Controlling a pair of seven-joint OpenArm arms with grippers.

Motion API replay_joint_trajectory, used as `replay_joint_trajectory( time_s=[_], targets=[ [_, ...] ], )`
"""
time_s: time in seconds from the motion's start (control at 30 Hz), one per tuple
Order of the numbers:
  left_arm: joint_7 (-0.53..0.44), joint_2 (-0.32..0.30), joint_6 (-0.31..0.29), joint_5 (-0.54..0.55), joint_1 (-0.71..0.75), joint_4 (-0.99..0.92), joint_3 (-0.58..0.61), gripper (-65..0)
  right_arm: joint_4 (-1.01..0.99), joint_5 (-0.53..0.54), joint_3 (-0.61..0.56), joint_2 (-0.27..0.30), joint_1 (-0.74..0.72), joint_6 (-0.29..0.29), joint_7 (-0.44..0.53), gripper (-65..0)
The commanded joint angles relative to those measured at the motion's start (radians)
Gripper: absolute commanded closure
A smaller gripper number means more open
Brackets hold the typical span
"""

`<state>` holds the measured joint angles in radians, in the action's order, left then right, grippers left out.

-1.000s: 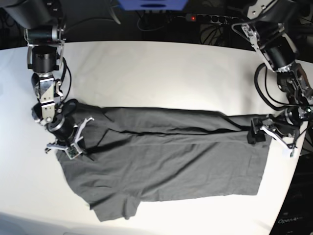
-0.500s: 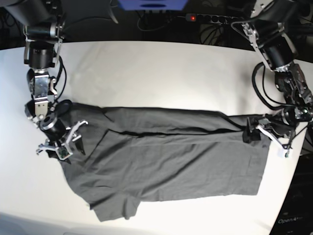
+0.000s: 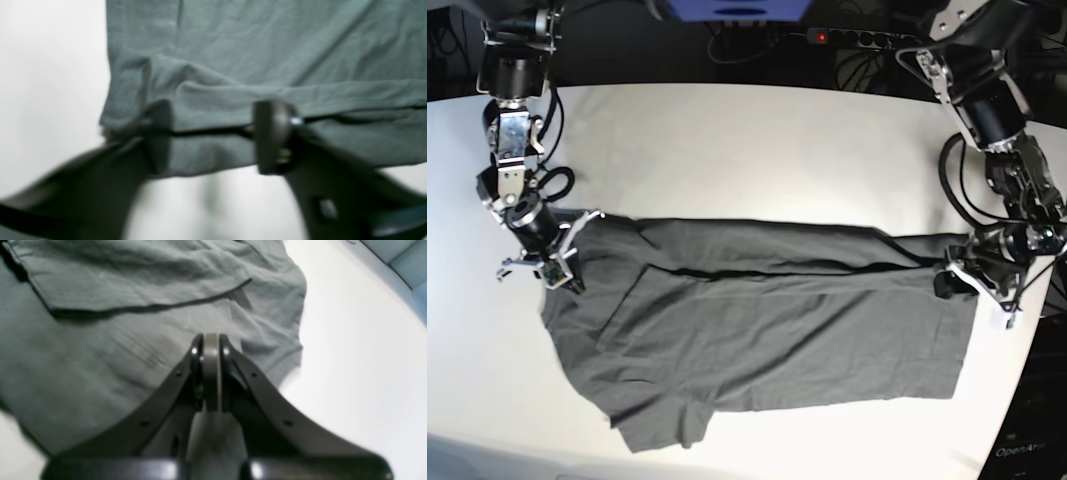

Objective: Fold the T-shirt properly
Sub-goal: 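Regrip the folded edge with both grippers, then drag the folded grey shirt toward the robot with both grippers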

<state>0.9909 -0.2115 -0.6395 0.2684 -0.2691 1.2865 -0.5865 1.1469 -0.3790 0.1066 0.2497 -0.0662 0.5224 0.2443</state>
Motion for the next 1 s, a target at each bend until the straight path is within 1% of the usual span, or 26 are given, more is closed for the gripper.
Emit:
replay_joint_trajectory(
  time_s=[0.0, 0.07, 0.13, 0.23, 0.27, 0.33, 0.4, 0.47, 0.53, 0.7, 0.73, 0.8, 0.83, 0.9, 0.97],
  targets=[
    [-0.017, -0.009, 0.0, 0.013, -0.026, 0.014, -0.002, -21.1, 0.011, 0.016, 0.006, 0.015, -0.008, -0.008, 0.019, -0.9],
    [-0.017, -0.009, 0.007, 0.013, -0.032, 0.014, -0.002, -9.5, 0.008, 0.018, 0.006, 0.013, -0.007, -0.008, 0.019, -0.9],
    [-0.017, -0.01, 0.008, 0.012, -0.034, 0.014, -0.002, -1.0, 0.009, 0.018, 0.018, 0.01, -0.005, -0.008, 0.019, -0.9],
    [-0.017, -0.018, 0.01, 0.002, -0.042, 0.014, -0.002, -2.8, 0.012, 0.019, 0.072, -0.025, -0.002, -0.003, 0.025, -0.9],
    [-0.017, -0.018, 0.016, -0.016, -0.043, 0.014, -0.002, -2.8, 0.012, 0.019, 0.1, -0.036, 0.003, -0.003, 0.026, -0.9],
    [-0.017, -0.018, 0.048, -0.068, -0.046, 0.014, -0.002, -2.8, 0.012, 0.018, 0.132, -0.051, 0.003, 0.0, 0.026, -0.9],
    [-0.017, -0.013, 0.054, -0.126, -0.048, 0.014, 0.0, -2.8, 0.012, 0.018, 0.14, -0.059, 0.003, 0.017, 0.02, -1.0],
    [-0.017, -0.015, 0.054, -0.171, -0.058, 0.014, 0.032, -2.8, 0.011, 0.018, 0.14, -0.059, 0.001, 0.02, 0.017, -1.2],
    [-0.023, -0.016, 0.06, -0.217, -0.063, 0.014, 0.09, -2.8, 0.006, 0.018, 0.14, -0.06, -0.002, 0.021, 0.013, -1.2],
    [-0.073, -0.007, 0.06, -0.338, -0.06, 0.014, 0.184, -2.8, 0.006, 0.038, 0.14, -0.069, -0.019, 0.028, -0.099, -0.9],
    [-0.074, 0.001, 0.06, -0.346, -0.06, 0.014, 0.194, -2.8, 0.005, 0.051, 0.138, -0.068, -0.028, 0.043, -0.118, -0.9],
    [-0.074, 0.005, 0.057, -0.357, -0.06, 0.014, 0.204, -2.8, 0.014, 0.067, 0.14, -0.069, -0.04, 0.11, -0.173, -0.9],
    [-0.074, 0.005, 0.056, -0.357, -0.06, 0.014, 0.204, -2.8, 0.017, 0.068, 0.14, -0.069, -0.05, 0.134, -0.207, -0.9],
    [-0.074, 0.001, 0.056, -0.357, -0.06, 0.014, 0.204, -2.8, 0.018, 0.065, 0.14, -0.069, -0.076, 0.152, -0.279, -0.9],
    [-0.074, -0.006, 0.056, -0.357, -0.06, 0.003, 0.202, -2.8, 0.02, 0.065, 0.138, -0.068, -0.088, 0.153, -0.326, -0.9]
  ],
)
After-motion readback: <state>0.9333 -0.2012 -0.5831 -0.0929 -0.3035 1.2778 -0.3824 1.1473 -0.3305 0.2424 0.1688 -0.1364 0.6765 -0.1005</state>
